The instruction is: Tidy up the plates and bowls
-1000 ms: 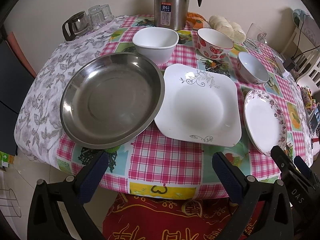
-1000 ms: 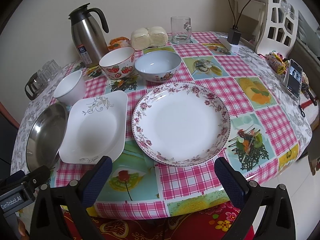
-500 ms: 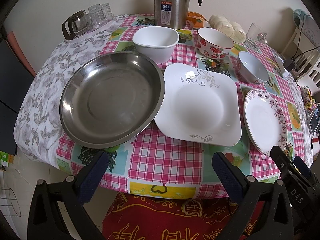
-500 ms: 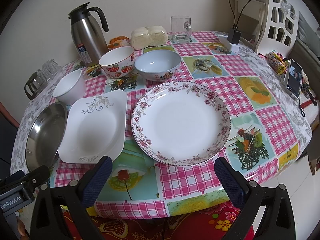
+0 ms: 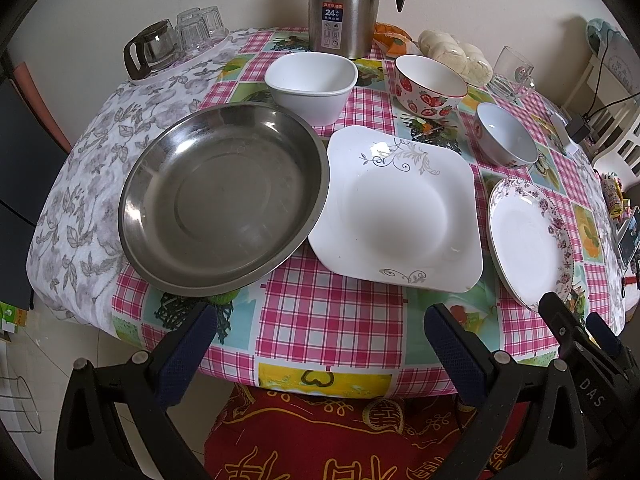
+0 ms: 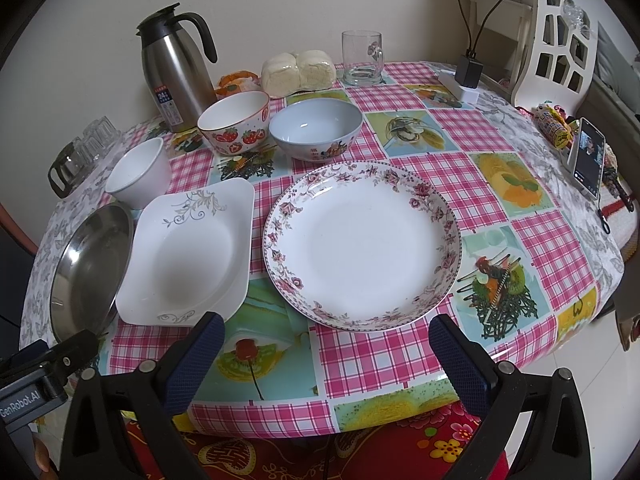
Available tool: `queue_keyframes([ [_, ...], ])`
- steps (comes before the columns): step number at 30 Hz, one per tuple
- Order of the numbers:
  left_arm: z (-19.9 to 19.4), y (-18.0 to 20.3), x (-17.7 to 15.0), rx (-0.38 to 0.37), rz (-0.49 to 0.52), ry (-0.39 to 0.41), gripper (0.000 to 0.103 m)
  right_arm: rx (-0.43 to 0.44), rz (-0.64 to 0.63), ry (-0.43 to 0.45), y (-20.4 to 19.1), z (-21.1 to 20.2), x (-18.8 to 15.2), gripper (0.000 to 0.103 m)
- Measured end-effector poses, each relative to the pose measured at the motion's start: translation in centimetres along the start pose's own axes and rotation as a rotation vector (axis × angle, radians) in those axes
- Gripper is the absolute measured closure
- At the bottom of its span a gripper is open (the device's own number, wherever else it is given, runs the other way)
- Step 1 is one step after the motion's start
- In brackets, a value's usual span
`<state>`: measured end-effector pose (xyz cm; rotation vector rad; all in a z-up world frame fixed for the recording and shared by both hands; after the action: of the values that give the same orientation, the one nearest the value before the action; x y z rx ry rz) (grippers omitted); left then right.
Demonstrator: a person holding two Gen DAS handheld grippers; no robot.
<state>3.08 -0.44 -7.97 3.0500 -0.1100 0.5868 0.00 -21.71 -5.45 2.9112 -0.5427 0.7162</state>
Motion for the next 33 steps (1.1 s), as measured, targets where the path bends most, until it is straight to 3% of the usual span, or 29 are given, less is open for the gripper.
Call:
queue_keyframes([
  [17, 0.2, -0.4, 0.0, -0.050, -0.020, -0.011, 0.000, -0.007, -0.019, 0.003, -0.6, 0.1, 0.3, 0.000],
  [26, 0.4, -4.2, 0.7, -0.070, -0.148, 0.009, 0.000, 0.011, -0.090, 0.054, -4.6, 0.7, 2.1, 0.000],
  [33, 0.0, -9.2, 1.7, 0.000, -0.264, 0.110, 0.000, 0.086, -0.167, 0.070, -9.1, 1.4, 2.4, 0.000],
])
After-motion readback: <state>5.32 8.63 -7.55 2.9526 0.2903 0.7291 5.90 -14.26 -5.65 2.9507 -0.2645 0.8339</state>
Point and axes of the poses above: each gripper's, at about its wrist camera, not at the fingertips, and z roughly the way its jaws point, y to its right, x to its top, the point moved 8 cm from there along z, roughly the way its jaws point
